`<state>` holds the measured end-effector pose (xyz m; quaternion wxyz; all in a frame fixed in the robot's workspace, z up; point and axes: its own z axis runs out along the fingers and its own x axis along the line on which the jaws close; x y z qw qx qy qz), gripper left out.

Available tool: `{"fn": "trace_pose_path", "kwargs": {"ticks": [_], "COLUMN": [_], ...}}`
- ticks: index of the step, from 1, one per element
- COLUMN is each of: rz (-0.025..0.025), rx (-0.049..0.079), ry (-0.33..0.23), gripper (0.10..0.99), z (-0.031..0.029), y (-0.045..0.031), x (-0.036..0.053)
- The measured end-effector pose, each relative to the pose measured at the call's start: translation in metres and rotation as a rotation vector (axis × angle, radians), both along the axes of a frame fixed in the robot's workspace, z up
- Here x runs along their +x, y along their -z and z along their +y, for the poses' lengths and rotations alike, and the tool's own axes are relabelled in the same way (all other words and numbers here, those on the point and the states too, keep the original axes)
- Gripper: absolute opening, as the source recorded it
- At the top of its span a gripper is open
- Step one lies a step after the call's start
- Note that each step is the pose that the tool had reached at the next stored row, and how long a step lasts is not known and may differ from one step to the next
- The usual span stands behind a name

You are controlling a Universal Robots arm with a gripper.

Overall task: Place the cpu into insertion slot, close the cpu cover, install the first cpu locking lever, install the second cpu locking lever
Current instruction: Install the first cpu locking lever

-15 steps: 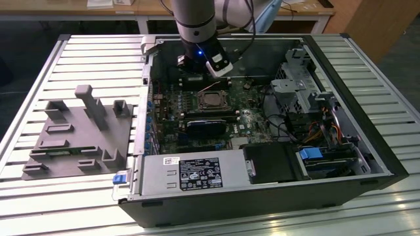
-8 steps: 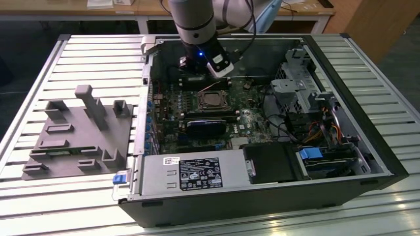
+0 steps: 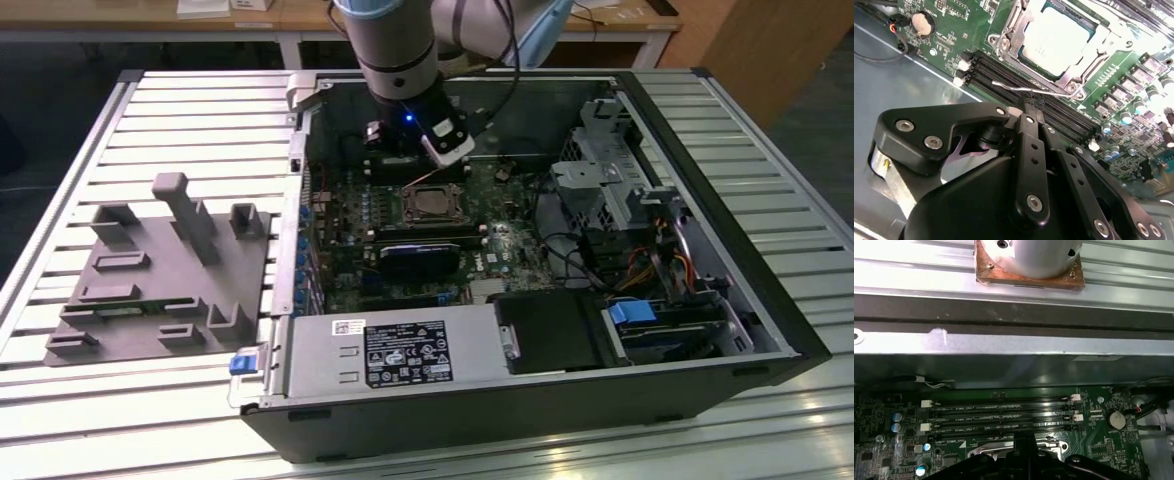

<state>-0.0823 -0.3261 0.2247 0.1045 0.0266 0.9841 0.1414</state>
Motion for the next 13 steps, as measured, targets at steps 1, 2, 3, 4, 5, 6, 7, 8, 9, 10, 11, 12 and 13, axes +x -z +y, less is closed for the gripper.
{"fn": "trace_pose_path", "kwargs": {"ticks": [1, 2, 3, 4, 5, 6, 7, 8, 9, 10, 11, 12, 13], "rz": [0.0000, 0.0001, 0.0002, 0.0002, 0.0001, 0.0000, 0.0001, 0.0000, 0.0000, 0.0001, 0.0000, 0.0000, 0.0000], "rx": [0.000, 0.000, 0.000, 0.000, 0.000, 0.000, 0.000, 0.000, 0.000, 0.000, -0.001, 0.000, -0.001], "ry": [0.000, 0.000, 0.000, 0.000, 0.000, 0.000, 0.000, 0.000, 0.000, 0.000, 0.000, 0.000, 0.000], "gripper": [0.102, 0.102, 0.102, 0.102, 0.102, 0.102, 0.102, 0.102, 0.102, 0.102, 0.102, 0.102, 0.102], "z": [0.0001, 0.0002, 0.0004, 0.0006, 0.0009, 0.0013, 0.0018, 0.0024, 0.0030, 0.0032, 0.0031, 0.0032, 0.0032], "y": [0.0008, 0.0014, 0.0021, 0.0028, 0.0036, 0.0043, 0.0047, 0.0050, 0.0052, 0.0052, 0.0052, 0.0052, 0.0052], "x": [0.0007, 0.0016, 0.0026, 0.0036, 0.0046, 0.0056, 0.0065, 0.0075, 0.0079, 0.0080, 0.0080, 0.0080, 0.0080]}}
